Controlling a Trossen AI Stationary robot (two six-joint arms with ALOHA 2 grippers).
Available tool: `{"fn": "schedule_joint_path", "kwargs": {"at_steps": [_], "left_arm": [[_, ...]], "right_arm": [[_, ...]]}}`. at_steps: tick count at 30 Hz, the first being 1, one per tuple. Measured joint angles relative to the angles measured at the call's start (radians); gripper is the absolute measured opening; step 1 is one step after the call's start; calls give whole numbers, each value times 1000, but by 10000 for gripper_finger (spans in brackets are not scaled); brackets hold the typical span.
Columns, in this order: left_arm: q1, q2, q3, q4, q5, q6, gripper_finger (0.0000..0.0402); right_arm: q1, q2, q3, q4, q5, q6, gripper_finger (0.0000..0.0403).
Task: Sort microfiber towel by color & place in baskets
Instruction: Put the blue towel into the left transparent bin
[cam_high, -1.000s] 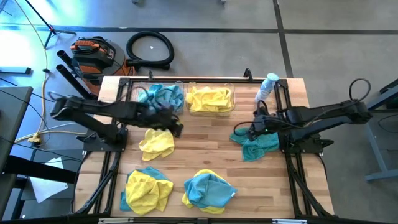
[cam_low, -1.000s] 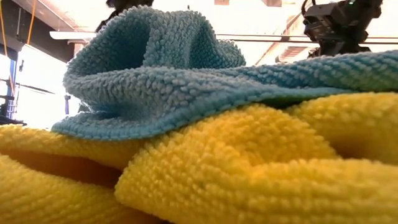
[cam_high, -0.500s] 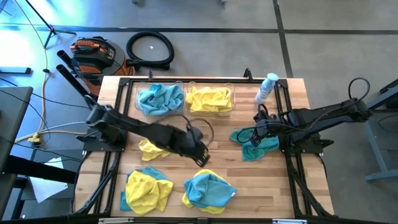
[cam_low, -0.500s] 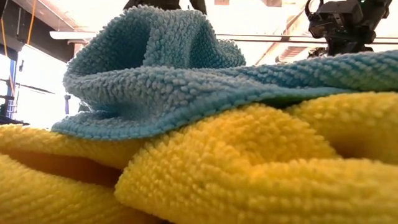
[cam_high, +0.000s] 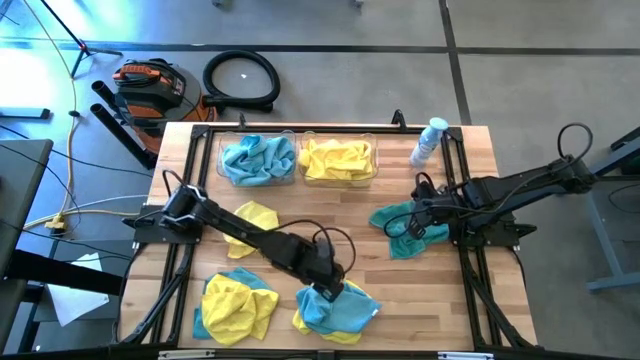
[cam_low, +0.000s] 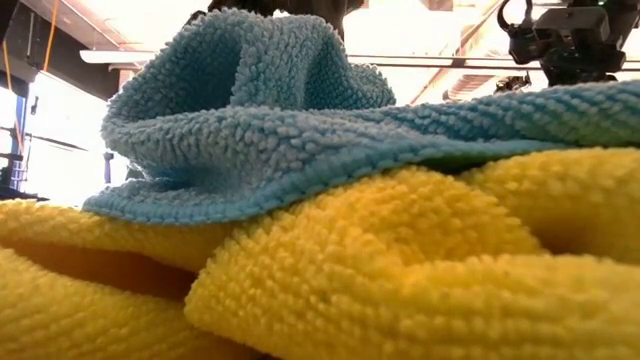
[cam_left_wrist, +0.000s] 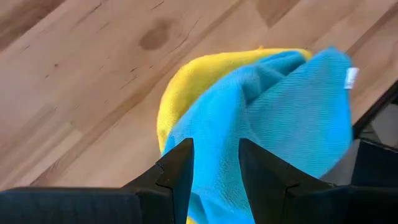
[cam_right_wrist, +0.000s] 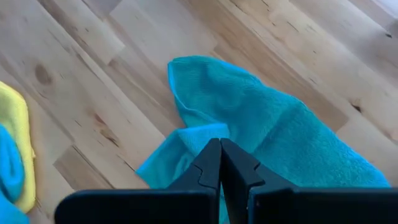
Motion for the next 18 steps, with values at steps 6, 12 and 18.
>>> {"fn": "schedule_joint_path", "kwargs": {"at_steps": [6, 12, 18], "left_arm": [[-11, 45, 0, 25, 47, 1, 117], [-15, 81, 0, 48, 79, 31, 117], [-7, 83, 0, 50, 110, 52, 83]], "right_arm": [[25, 0, 0, -7, 32, 38, 0], [43, 0, 0, -8, 54, 58, 0], [43, 1, 0, -8, 57, 58, 0]]}}
